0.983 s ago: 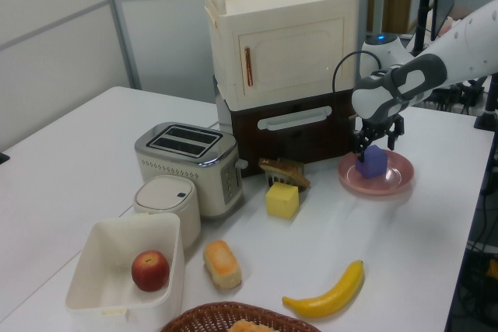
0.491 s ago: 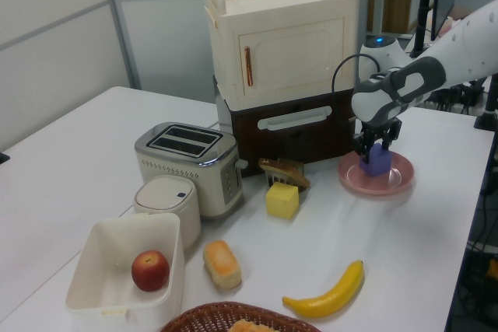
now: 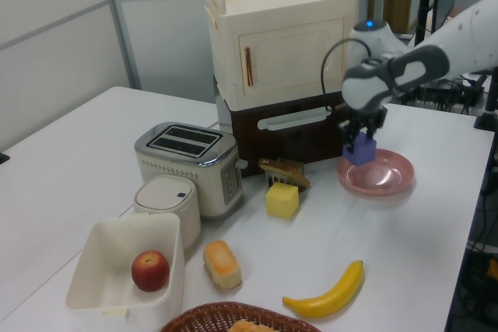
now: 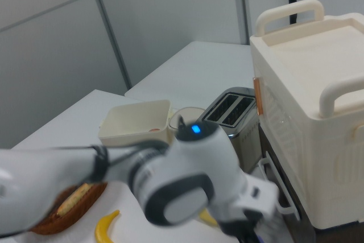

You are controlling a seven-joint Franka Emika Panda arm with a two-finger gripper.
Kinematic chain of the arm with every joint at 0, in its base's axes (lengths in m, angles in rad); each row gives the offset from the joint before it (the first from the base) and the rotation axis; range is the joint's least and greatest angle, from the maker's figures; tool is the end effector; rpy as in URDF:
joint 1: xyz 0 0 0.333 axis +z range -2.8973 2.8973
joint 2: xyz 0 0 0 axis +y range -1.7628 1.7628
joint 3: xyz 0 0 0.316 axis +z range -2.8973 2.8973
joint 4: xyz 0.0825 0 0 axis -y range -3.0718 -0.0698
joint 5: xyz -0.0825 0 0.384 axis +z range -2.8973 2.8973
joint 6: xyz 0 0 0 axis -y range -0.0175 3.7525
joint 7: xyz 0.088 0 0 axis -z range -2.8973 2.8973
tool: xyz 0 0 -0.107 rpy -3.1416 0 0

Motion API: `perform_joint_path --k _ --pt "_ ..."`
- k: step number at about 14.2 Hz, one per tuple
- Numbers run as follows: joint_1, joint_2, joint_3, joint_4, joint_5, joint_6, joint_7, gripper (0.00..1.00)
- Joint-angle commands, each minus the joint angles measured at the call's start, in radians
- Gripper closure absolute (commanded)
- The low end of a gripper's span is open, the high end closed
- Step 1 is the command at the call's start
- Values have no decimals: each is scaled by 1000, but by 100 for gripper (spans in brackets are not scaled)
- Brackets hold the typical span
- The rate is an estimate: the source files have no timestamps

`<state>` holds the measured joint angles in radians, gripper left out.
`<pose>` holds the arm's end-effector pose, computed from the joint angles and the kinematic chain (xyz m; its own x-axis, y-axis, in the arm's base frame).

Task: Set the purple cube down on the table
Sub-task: 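Lift the purple cube off the plate and carry it toward the banana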

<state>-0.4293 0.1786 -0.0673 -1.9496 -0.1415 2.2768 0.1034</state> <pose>0.5352 -0.2922 0.4039 0.8647 -0.4780 0.1547 -0.4963 -0.8603 0.1162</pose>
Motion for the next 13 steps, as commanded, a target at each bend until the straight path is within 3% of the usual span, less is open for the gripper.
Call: perform_joint_path --k 1,6,13 --pt "88 -161 52 -25 3 -201 9 100" --pt "250 -177 50 40 65 -300 7 100" --pt "372 -140 52 47 89 -304 -7 100"
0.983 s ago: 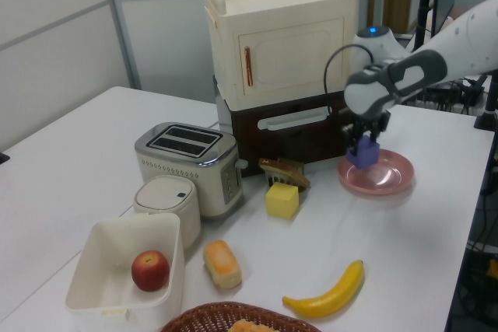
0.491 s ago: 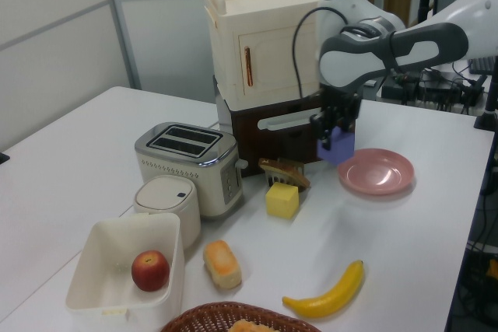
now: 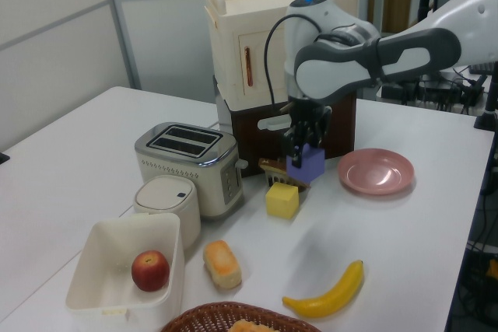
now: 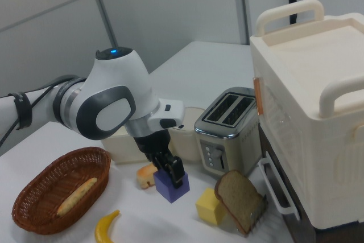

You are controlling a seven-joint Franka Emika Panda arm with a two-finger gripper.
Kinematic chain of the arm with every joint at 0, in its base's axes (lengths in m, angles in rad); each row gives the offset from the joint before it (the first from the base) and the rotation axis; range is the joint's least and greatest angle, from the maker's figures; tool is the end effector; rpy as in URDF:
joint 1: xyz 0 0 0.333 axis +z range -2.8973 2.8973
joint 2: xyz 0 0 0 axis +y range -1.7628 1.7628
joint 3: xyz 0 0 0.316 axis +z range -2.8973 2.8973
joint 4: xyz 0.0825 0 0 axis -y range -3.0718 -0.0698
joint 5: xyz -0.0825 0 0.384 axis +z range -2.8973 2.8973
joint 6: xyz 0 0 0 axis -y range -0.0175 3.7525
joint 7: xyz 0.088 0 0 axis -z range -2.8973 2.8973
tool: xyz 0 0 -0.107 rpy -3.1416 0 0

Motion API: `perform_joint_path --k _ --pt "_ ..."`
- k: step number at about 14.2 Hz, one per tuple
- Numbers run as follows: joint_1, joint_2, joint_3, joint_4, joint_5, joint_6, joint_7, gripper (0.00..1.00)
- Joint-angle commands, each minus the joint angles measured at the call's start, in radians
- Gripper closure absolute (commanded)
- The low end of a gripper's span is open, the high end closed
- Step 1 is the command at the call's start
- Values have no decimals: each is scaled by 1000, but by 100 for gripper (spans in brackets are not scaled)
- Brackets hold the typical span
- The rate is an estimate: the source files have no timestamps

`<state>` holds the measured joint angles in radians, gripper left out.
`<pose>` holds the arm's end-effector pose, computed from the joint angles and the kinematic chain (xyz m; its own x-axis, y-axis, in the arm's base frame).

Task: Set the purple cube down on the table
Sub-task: 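Lift the purple cube off the plate and carry it toward the banana, then lower the purple cube onto the table and open the gripper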

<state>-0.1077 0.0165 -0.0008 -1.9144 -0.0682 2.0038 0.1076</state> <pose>0.5679 -0.0660 0.4893 0.9794 -0.1859 0.0784 -0.1905 -0.9801 0.0557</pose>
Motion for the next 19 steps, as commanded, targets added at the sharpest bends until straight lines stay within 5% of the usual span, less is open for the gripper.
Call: perform_joint_path --k 1,6,7,8,14,19 --pt "68 32 -15 14 16 -31 -11 100" --pt "97 80 -13 14 13 -30 -23 99" --pt "95 80 -13 15 13 -30 -25 59" --pt "97 80 -13 15 11 -31 -16 1" --pt "100 76 -12 21 4 -33 -11 0" --pt "88 59 -18 154 -2 -164 -14 0"
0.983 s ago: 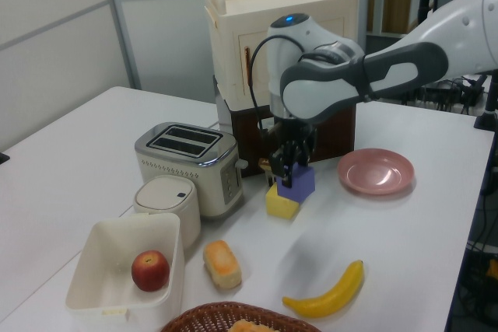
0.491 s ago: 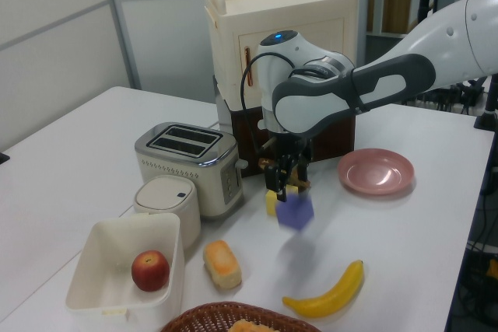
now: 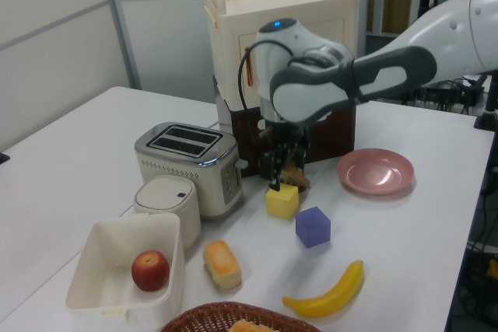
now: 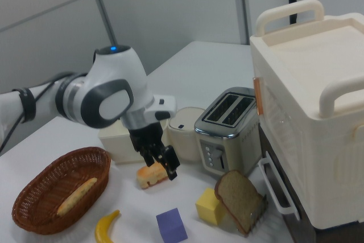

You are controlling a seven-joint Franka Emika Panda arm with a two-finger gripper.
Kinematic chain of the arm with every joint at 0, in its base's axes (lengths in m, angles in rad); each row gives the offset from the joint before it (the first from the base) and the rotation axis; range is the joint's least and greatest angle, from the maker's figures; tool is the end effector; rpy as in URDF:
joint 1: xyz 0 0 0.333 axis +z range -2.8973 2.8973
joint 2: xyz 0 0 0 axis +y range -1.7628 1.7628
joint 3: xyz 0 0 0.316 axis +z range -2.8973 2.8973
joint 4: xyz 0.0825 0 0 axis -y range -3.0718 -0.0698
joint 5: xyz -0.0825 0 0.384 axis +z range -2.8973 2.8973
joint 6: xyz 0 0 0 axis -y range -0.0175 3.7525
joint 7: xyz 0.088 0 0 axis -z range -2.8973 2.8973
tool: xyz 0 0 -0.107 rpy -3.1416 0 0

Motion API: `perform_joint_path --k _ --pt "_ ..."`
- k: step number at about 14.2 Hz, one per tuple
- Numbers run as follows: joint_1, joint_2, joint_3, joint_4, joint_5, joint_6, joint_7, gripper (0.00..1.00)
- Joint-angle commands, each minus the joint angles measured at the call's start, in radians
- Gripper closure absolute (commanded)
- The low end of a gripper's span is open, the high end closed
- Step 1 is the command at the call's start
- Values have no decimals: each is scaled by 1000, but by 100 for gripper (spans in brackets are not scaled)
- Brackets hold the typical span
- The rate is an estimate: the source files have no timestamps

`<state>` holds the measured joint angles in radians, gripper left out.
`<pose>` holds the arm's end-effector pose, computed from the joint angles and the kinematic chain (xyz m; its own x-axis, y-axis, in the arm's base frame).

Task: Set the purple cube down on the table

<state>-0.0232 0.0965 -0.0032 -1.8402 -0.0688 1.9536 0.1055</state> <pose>0.5902 -0.0201 0.4739 0.9941 -0.1058 0.0228 -0.1070 -0.9923 0.0625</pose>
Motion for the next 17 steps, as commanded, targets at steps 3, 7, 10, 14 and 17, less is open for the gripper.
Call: perform_joint_path --k 3,7,10,14,17 --pt "-17 -37 -23 157 -2 -160 -18 0" --pt "-1 -35 -20 203 4 -216 29 0" --pt "14 -58 -17 202 7 -217 77 0" --pt "29 -75 -21 199 12 -219 82 0" --pt "29 -77 -23 199 12 -219 82 0"
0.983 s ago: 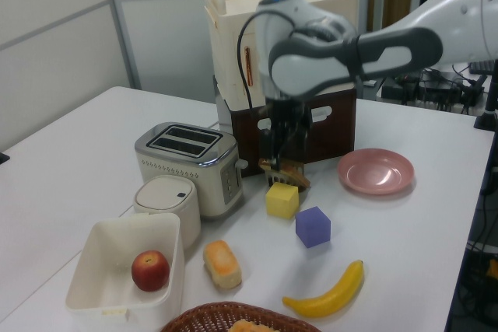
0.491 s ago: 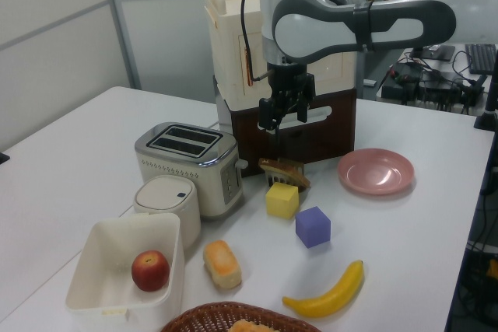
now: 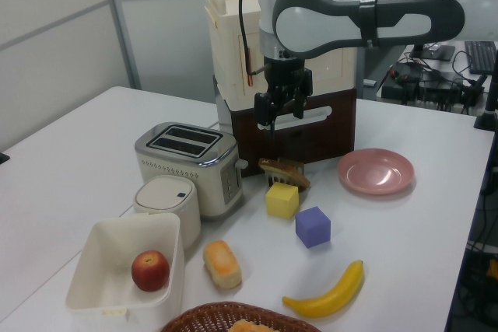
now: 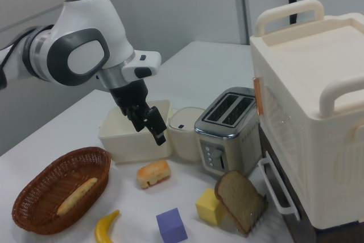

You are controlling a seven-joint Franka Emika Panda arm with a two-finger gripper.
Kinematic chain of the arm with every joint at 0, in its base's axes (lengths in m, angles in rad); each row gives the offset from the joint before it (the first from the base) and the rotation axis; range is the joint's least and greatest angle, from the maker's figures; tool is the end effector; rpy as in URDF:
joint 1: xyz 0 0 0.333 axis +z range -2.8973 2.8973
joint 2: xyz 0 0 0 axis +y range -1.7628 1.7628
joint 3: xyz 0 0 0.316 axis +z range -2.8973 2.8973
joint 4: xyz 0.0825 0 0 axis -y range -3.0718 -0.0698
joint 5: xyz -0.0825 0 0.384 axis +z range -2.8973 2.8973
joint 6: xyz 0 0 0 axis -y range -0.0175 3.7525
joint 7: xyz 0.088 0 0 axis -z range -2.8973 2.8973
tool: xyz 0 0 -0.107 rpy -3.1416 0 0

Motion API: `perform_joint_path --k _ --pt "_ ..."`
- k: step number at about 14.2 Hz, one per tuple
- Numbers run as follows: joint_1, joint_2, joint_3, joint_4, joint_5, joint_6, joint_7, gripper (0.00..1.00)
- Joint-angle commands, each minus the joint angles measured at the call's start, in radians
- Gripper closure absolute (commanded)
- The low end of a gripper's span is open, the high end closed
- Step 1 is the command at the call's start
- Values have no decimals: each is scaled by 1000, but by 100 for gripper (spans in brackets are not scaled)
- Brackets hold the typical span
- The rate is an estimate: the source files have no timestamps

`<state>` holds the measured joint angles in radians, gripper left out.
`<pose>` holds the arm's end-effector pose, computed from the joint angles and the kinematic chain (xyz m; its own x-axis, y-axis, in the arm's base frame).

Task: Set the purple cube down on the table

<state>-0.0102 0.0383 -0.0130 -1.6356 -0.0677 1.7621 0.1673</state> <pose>0.5818 -0.0193 0.5895 0.9795 -0.1762 0.0977 -0.1818 -0.9819 0.0523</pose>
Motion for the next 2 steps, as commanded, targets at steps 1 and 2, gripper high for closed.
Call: perform_joint_path --k 1,2 --pt "16 -17 -13 -4 11 -27 20 0" --pt "16 -18 -13 -4 12 -27 20 0"
